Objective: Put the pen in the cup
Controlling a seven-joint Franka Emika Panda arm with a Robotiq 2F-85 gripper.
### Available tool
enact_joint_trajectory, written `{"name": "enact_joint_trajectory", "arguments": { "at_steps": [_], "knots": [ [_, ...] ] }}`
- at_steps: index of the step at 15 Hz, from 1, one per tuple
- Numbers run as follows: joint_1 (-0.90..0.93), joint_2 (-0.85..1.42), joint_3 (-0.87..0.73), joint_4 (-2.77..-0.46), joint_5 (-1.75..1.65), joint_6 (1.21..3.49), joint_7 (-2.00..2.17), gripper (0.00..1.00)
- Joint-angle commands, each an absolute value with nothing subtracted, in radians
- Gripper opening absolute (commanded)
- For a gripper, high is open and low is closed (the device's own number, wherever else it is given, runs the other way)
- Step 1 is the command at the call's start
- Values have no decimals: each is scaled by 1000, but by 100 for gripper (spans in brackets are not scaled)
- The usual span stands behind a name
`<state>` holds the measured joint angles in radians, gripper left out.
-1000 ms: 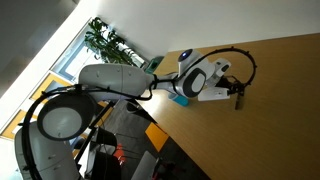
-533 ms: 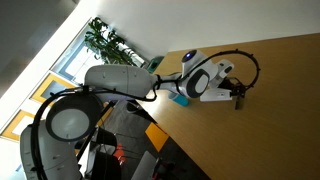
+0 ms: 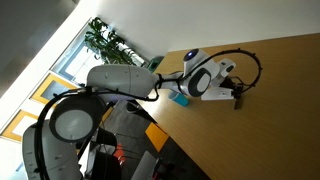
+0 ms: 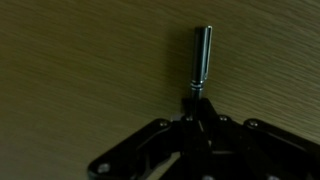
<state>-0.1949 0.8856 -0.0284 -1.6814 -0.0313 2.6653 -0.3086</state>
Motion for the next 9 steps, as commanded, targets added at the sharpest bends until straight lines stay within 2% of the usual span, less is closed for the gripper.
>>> {"name": "enact_joint_trajectory", "arguments": {
  "at_steps": [1,9],
  "knots": [
    [-210,883,-11,-1654,-27,2622,-287,1],
    [-188,690,-14,-1797,-58,2664,-313,3]
  ]
}}
